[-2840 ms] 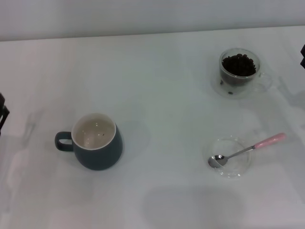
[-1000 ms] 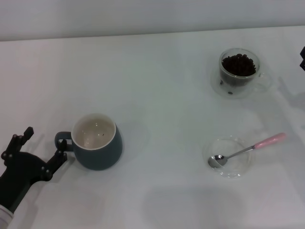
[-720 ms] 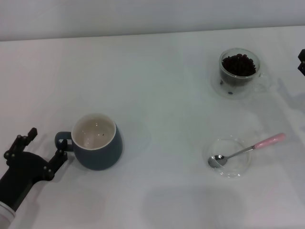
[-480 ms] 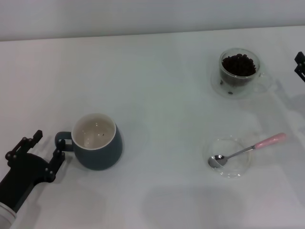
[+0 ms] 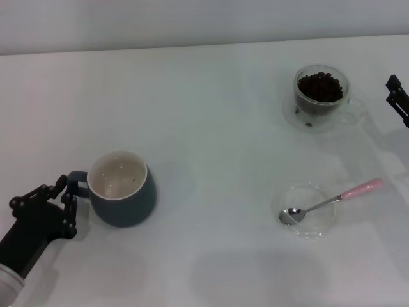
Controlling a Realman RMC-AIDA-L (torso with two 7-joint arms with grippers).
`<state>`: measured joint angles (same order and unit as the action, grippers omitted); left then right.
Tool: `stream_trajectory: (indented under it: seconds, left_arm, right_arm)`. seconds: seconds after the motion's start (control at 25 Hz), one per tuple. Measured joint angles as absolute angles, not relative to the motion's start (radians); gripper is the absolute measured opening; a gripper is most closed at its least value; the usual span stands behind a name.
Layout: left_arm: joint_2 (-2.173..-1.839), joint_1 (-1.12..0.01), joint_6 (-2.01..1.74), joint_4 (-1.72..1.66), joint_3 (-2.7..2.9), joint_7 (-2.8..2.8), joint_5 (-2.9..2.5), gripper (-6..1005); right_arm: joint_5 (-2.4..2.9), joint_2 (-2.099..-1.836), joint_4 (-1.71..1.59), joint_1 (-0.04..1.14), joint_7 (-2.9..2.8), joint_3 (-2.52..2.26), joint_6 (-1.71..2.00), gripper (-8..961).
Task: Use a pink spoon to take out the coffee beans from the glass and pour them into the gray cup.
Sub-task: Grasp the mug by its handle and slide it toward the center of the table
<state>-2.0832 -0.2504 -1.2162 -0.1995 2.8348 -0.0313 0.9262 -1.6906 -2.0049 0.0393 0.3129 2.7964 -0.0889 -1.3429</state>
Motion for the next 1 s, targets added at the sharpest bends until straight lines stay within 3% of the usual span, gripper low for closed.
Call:
stream_trajectory:
  seconds: [0.32, 1.0]
  left_arm:
    - [-2.084, -0.307, -1.212, -0.208, 2.841, -0.037, 0.872, 81]
    - [-2.087, -0.503, -1.011, -0.264, 2.839, -0.042, 0.770, 88]
  right_arm:
    - [-1.690, -2.005, 0.048, 0.316, 2.796, -0.089, -1.339, 872]
    - [-1.690, -2.005, 0.045, 0.325, 2.796, -0.089, -1.344, 873]
